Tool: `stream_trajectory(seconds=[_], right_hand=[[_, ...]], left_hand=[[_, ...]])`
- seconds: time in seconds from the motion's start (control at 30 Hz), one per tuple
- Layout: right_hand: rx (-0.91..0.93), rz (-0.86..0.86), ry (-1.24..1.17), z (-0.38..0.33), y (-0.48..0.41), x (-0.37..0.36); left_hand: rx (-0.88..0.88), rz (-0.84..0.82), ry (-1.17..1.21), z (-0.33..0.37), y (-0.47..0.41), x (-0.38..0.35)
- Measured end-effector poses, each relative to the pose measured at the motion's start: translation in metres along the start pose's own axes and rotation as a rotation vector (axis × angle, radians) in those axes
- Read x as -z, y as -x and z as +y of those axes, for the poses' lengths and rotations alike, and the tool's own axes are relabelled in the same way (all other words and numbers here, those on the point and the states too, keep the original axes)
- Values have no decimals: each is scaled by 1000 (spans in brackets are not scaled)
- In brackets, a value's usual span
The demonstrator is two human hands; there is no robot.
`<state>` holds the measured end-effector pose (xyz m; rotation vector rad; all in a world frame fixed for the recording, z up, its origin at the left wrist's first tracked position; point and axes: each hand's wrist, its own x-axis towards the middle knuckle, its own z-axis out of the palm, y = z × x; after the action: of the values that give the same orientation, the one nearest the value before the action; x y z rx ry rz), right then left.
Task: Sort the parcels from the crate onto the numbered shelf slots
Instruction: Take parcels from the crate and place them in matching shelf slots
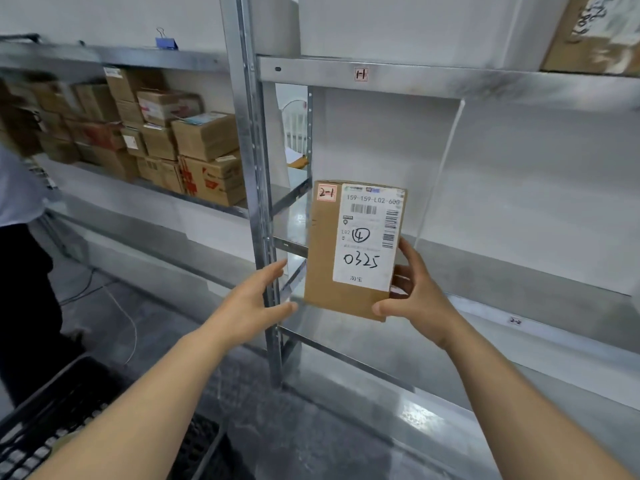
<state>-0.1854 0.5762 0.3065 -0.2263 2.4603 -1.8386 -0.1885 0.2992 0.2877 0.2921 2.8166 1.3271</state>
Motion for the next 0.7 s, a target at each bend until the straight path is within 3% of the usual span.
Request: stream_trajectory(seconds=[0.23,0.7], right_hand=[[-13,90,82,-2,-50,14],[-58,261,153,31,-198,-10]], left_hand=[[-37,-69,-133,-1,-72,1],[-9,-215,-87,-45,-234,11]])
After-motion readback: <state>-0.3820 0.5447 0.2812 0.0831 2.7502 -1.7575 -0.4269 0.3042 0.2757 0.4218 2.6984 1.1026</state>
